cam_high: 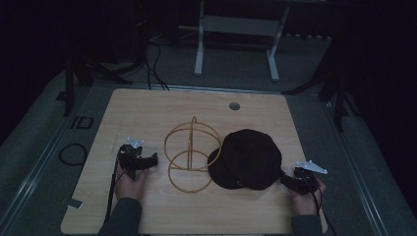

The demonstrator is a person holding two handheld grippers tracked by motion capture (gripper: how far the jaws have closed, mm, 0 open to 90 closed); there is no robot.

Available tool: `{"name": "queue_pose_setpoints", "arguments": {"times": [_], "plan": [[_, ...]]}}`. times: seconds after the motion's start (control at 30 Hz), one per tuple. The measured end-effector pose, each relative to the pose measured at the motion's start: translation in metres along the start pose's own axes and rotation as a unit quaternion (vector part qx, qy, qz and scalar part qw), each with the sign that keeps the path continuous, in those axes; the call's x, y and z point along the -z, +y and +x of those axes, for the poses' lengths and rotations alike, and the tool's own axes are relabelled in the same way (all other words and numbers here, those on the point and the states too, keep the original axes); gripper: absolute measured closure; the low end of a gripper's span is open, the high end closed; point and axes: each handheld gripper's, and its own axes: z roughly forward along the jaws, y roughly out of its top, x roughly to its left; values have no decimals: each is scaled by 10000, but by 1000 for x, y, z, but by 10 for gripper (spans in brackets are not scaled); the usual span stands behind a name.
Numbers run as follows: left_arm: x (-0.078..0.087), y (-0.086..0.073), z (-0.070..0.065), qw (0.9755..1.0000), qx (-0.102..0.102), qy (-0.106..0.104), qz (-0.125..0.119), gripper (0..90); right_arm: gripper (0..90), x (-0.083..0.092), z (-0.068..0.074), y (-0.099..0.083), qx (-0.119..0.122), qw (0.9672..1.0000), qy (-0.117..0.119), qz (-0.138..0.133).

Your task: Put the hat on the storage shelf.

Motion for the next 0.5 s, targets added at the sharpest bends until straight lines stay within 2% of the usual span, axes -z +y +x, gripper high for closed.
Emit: {"name": "queue_pose_setpoints", "arguments": {"times": [0.33, 0.37, 0.43, 0.5], "plan": [[0, 0, 0, 10000, 5, -2, -4, 107, 328, 0, 0, 1, 20, 10000, 5, 42], [0, 0, 0, 10000, 6, -1, -5, 107, 343, 1, -1, 2, 43, 9999, 23, 119], [0, 0, 0, 10000, 5, -2, -3, 107, 445, 3, -1, 4, 90, 9998, 57, 167], [0, 0, 0, 10000, 7, -2, -5, 107, 468, 4, 0, 5, 155, 9996, 60, 213]]}}
